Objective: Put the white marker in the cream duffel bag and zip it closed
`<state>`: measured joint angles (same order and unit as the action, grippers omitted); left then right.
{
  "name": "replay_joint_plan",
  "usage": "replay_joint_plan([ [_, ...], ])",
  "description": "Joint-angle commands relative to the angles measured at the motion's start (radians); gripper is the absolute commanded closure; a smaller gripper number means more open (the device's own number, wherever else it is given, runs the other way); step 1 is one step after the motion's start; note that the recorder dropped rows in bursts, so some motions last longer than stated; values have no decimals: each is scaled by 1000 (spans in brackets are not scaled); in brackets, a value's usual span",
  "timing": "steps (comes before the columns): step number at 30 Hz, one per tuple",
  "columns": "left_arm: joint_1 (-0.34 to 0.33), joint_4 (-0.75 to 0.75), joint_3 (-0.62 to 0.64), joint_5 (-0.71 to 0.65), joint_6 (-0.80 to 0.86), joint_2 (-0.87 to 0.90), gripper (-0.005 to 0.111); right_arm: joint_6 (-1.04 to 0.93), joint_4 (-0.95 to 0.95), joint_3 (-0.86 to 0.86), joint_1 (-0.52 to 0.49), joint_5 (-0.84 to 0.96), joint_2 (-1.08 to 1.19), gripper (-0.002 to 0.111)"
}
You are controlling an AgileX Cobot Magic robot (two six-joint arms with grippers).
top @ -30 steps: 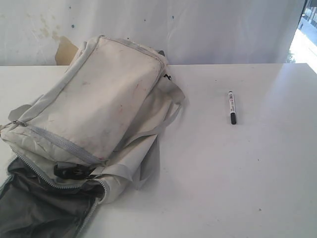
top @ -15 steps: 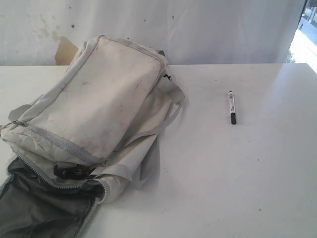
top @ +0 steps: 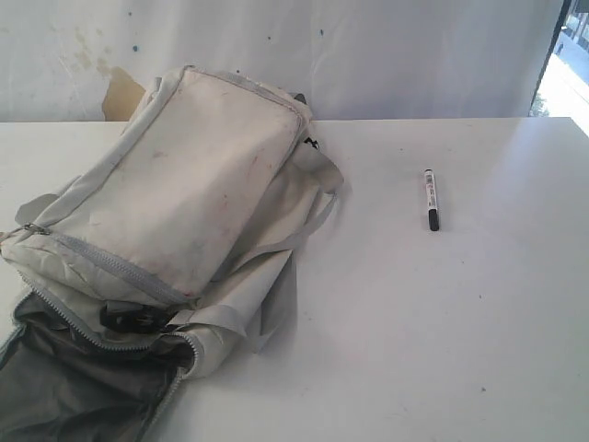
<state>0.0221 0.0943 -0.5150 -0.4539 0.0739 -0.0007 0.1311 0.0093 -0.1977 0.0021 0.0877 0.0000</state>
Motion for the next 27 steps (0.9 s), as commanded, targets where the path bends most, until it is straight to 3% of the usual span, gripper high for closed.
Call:
replay_joint_plan([
  [1, 1, -4, -47, -25, 8, 31, 107, 8, 2, -59, -2, 16, 76, 108],
  [15, 1, -22, -44, 35, -22, 391, 106, 6, 25, -199, -2, 75, 571, 108],
  [18, 1, -22, -44, 36, -22, 473, 94, 4, 25, -237, -2, 95, 661, 106],
  [23, 1, 8, -46, 39, -22, 630, 61, 0, 79, -335, 1, 207, 794, 84],
  [27, 1, 29, -58, 35, -22, 743, 47, -150, 204, -417, 50, 317, 899, 71],
])
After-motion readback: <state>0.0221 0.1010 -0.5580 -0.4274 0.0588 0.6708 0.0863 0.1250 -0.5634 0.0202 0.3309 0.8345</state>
